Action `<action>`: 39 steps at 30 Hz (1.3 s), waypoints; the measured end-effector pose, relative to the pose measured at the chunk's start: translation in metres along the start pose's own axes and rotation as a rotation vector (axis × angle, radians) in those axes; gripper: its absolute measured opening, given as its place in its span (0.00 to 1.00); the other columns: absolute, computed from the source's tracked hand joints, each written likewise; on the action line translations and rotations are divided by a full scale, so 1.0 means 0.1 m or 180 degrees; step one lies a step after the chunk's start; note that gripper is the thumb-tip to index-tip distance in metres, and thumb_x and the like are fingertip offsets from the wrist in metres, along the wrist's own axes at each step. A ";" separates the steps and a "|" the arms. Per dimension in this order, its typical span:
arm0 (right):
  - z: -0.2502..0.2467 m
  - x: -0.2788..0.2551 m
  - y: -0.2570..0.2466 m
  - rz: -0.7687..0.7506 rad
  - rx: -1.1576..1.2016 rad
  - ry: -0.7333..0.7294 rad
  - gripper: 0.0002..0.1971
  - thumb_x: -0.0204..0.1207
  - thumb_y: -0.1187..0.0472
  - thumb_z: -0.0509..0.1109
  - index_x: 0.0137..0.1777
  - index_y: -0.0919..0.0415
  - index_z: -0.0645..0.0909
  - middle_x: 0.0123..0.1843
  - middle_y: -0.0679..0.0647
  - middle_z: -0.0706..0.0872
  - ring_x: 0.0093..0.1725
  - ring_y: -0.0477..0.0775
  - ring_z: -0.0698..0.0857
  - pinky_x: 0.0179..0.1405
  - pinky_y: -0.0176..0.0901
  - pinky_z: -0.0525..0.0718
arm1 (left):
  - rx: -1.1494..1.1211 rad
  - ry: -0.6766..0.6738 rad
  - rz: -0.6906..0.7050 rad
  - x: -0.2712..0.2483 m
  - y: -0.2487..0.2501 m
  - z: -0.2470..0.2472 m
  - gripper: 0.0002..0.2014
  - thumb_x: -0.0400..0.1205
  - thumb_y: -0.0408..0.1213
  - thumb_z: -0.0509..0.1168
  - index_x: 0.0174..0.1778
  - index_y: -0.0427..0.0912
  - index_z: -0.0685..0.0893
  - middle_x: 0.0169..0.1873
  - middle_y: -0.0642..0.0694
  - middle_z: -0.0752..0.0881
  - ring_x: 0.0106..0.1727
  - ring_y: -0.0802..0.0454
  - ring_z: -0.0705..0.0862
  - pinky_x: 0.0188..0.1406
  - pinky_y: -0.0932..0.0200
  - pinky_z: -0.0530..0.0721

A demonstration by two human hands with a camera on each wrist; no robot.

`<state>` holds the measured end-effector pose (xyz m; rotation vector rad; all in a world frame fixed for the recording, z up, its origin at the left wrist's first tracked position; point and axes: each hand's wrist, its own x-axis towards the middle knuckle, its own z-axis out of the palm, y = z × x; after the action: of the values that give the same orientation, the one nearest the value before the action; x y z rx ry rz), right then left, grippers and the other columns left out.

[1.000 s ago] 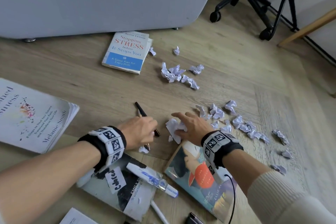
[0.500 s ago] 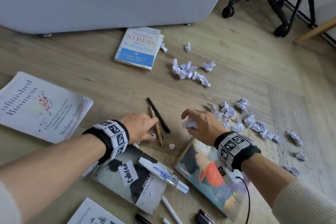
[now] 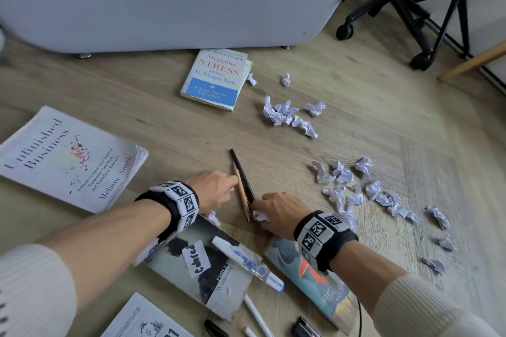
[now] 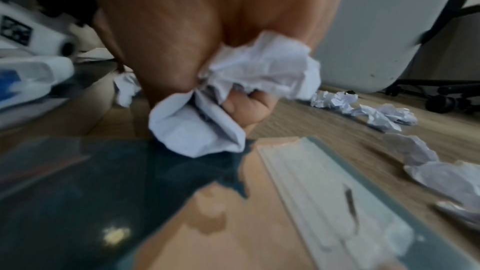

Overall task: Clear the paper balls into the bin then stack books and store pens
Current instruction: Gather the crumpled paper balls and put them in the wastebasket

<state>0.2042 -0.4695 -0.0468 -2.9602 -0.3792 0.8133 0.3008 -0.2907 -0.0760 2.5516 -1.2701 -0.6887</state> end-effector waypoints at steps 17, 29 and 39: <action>-0.10 0.80 -0.54 0.0398 0.0833 0.0715 0.19 0.78 0.48 0.68 0.64 0.54 0.72 0.50 0.60 0.87 0.48 0.64 0.86 0.48 0.54 0.85 | -0.0315 0.0801 -0.0774 -0.44 -0.48 -0.31 0.06 0.75 0.34 0.63 0.36 0.43 0.72 0.28 0.46 0.78 0.30 0.47 0.75 0.24 0.59 0.66; -1.03 0.84 -0.84 0.0265 0.1525 0.1250 0.11 0.73 0.56 0.71 0.36 0.60 0.75 0.33 0.59 0.87 0.34 0.60 0.89 0.29 0.49 0.86 | -0.0855 0.1911 -0.0968 -1.21 -0.47 -1.14 0.08 0.77 0.34 0.60 0.31 0.44 0.76 0.28 0.46 0.81 0.34 0.45 0.77 0.32 0.58 0.68; -2.83 1.13 -3.07 -0.1132 0.2994 0.2650 0.08 0.72 0.54 0.72 0.38 0.57 0.80 0.33 0.56 0.88 0.32 0.58 0.85 0.34 0.49 0.85 | -0.0446 0.4549 -0.2093 -3.13 -0.87 -2.46 0.09 0.78 0.34 0.59 0.35 0.38 0.81 0.26 0.43 0.82 0.30 0.40 0.78 0.31 0.56 0.68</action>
<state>0.3741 -0.1389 0.1744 -1.9848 -0.3135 -0.2677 0.3206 0.0059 0.2034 2.2955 0.0899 0.8701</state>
